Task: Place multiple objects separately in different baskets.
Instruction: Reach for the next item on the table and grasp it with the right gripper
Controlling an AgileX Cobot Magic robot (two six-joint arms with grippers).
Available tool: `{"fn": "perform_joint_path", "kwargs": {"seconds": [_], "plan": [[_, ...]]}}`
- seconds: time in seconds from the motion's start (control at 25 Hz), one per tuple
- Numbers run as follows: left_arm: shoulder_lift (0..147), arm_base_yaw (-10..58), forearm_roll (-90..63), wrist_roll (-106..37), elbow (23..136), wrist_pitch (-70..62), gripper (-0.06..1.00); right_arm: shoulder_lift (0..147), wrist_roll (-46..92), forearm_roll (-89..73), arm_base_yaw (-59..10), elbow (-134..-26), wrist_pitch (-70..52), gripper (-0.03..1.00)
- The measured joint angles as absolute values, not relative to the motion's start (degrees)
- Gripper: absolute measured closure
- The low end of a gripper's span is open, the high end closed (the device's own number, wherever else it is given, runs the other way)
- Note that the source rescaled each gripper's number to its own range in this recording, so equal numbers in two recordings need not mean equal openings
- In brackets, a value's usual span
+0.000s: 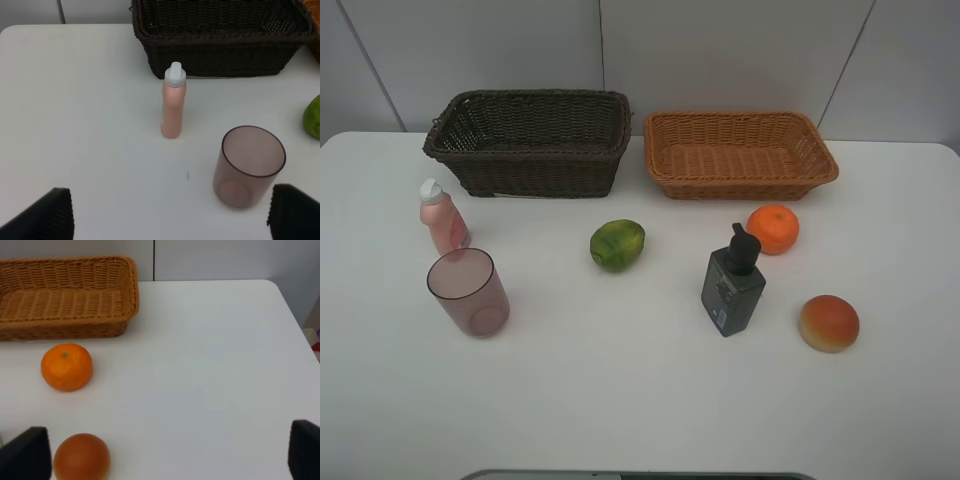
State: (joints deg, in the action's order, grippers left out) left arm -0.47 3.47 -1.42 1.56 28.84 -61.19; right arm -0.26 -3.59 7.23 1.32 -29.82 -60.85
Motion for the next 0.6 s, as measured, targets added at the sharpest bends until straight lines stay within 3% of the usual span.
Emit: {"fn": "perform_joint_path", "kwargs": {"seconds": [0.6], "plan": [[-0.47,3.47,-1.42,1.56,28.84,-61.19,-0.06,-0.26,-3.59,7.23,1.32,-29.82,-60.85,-0.03]]}}
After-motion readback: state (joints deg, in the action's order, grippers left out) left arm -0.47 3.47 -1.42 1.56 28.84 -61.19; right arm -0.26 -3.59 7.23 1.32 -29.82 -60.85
